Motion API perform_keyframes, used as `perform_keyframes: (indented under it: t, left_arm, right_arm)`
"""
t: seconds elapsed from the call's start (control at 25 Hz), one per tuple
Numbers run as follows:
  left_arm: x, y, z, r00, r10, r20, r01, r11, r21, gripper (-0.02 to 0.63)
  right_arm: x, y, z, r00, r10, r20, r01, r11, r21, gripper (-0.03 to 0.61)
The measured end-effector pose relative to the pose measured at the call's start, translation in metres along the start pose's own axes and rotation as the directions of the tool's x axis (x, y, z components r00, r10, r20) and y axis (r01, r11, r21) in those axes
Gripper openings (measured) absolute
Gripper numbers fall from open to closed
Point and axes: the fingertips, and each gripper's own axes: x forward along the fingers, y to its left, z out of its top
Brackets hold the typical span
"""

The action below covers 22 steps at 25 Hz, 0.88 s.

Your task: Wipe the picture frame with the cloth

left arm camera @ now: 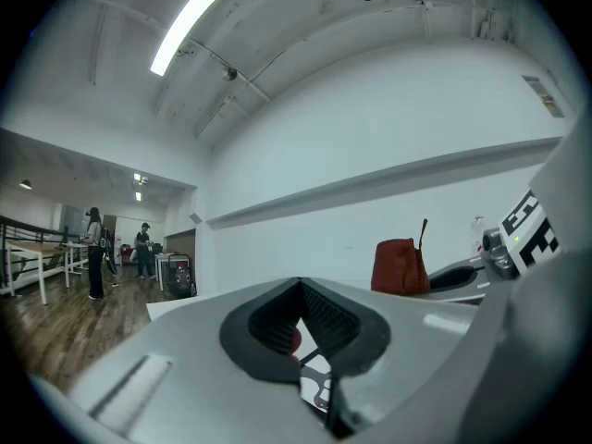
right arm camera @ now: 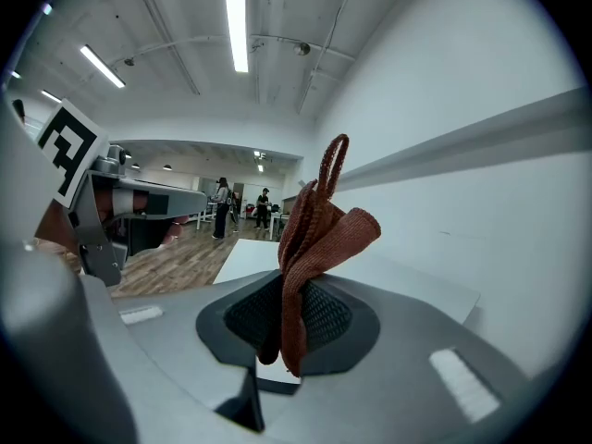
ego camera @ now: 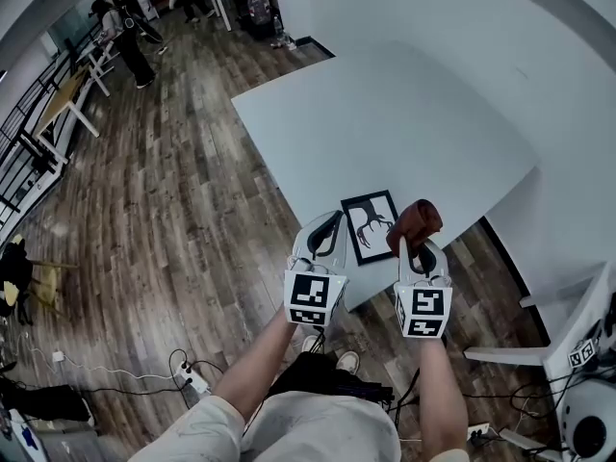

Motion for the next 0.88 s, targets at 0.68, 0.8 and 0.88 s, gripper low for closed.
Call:
perform_keyframes:
  t: [0.68, 0.8, 0.88]
  left_arm:
    - [0.029, 0.05, -0.044, 0.997, 0.027, -0.072, -0.031, 0.998, -0.053, 0.0]
    - [0.032, 0.057, -0.052, 0.996, 0.041, -0.085, -0.046, 0.997, -0.062, 0.0]
    - [0.033, 0.062, -0.056, 0.995, 0.047, -0.093, -0.054, 0.996, -0.068, 0.0]
  right_arm:
    - [0.142, 0.051, -0.095, 0.763, 0.294, -0.576, -0.333, 0.942, 0.04, 0.078]
    - [0.165, 0.063, -0.105, 0.683, 0.317, -0.658, -0.382, 0.923, 0.048, 0.078]
    - [0.177, 0.072, -0.113, 0.626, 0.326, -0.708, -0.396, 0.915, 0.071, 0.078]
